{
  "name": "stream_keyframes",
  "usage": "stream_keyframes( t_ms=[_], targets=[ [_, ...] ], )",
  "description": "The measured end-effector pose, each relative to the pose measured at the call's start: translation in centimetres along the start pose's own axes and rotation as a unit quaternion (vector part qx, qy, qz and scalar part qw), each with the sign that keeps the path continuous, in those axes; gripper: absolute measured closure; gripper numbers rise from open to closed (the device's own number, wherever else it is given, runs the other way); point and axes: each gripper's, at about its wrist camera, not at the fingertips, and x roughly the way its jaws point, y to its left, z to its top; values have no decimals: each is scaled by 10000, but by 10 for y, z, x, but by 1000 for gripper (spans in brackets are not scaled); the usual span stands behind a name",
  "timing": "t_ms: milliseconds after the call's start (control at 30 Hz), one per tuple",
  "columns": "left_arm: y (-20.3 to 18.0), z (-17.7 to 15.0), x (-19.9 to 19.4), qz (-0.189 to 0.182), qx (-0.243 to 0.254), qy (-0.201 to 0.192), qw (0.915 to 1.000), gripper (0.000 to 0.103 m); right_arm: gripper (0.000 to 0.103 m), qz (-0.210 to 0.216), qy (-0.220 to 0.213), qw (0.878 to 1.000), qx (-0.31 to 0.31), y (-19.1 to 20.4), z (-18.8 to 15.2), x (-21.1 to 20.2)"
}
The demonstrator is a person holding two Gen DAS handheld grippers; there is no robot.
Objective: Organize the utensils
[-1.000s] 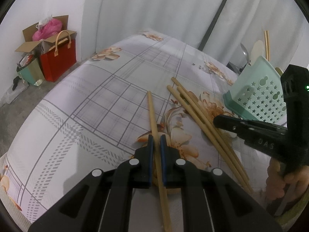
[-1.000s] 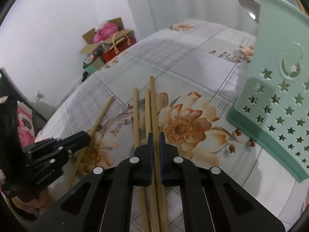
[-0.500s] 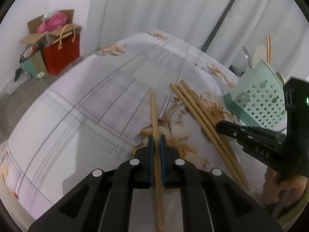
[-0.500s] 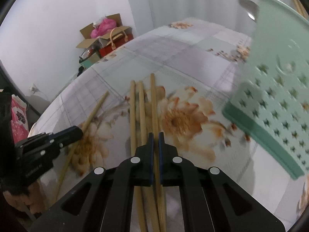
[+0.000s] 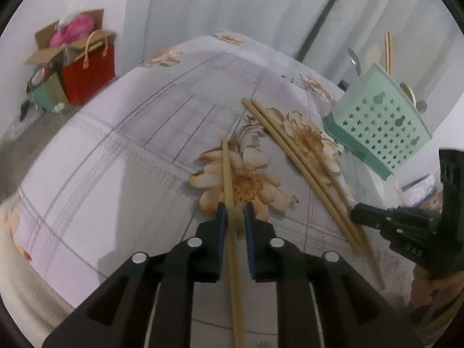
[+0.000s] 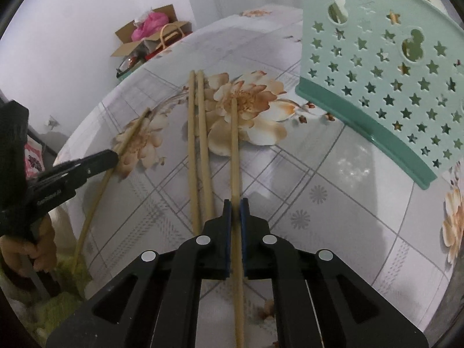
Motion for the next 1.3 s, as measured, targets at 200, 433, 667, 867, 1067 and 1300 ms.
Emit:
stream_keyframes(
  t_ms=[200,433,667,867,1067,1300],
  targets=[
    [-11,14,13,577,561,-146,9967,90,96,-132,-198,9996,-156,9,20,14],
    [-16,22,23,915,790,-277,9923,94,99,-315,-403,9981,-338,18,39,27],
    [-18,12,17,798,741,-202,9938,96,99,-262,-287,9991,-168,8,21,15],
    [-24,7,16,825,824,-191,9930,96,99,-242,-291,9993,-43,4,15,12],
    [-25,8,16,829,826,-194,9929,96,99,-234,-294,9993,-38,6,15,13],
    [-25,8,16,844,823,-193,9928,96,99,-219,-303,9993,-15,7,19,15]
  ],
)
